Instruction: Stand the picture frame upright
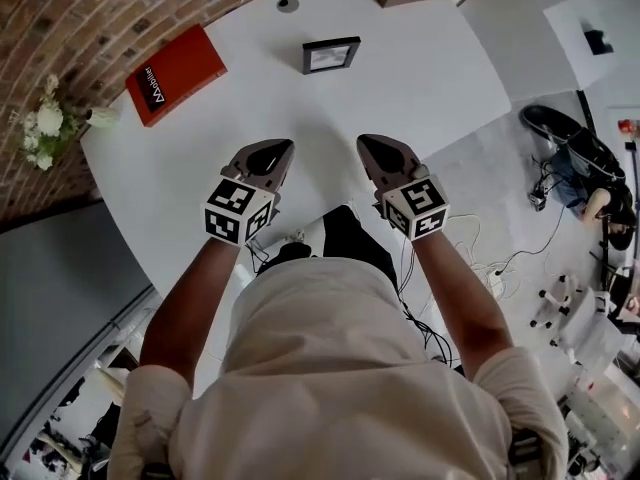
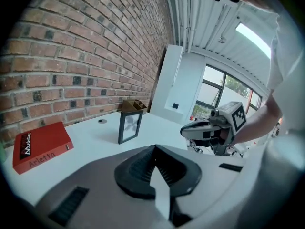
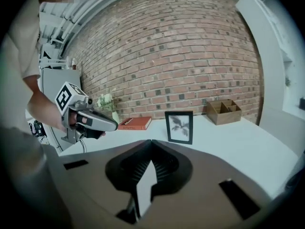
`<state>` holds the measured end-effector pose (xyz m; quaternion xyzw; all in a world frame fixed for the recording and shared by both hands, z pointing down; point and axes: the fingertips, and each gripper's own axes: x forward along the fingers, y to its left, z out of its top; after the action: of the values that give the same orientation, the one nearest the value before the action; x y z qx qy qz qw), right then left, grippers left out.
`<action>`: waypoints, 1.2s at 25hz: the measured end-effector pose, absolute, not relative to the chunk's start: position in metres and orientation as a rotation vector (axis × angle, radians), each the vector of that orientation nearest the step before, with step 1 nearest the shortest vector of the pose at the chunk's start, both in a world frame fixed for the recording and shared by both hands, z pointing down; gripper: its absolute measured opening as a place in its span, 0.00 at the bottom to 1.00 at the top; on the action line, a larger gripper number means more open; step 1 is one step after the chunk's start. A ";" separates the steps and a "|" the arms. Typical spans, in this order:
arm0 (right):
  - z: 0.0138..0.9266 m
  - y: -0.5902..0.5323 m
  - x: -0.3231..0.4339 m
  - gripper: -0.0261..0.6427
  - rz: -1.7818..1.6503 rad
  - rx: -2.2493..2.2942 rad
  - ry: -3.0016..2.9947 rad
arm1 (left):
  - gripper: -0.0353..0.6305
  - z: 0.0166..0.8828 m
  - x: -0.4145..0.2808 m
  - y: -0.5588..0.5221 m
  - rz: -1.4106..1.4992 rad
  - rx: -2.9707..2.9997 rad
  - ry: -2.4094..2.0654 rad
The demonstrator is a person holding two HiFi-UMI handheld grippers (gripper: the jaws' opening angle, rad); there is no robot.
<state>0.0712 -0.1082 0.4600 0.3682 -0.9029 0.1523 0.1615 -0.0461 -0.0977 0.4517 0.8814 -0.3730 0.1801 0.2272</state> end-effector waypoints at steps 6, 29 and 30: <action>0.434 -0.057 0.060 0.05 0.453 1.057 -2.592 | 0.05 0.425 -0.045 -0.050 0.424 2.434 -0.921; 0.393 0.037 0.044 0.05 0.516 1.156 -2.587 | 0.05 0.389 -0.061 0.030 0.404 2.518 -0.713; 0.393 0.038 0.044 0.05 0.512 1.157 -2.586 | 0.05 0.389 -0.062 0.031 0.405 2.520 -0.713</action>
<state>0.0439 0.0385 0.3930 0.3984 -0.8905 0.1764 0.1309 -0.0624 0.0311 0.3890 0.9224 -0.2611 0.1481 0.2433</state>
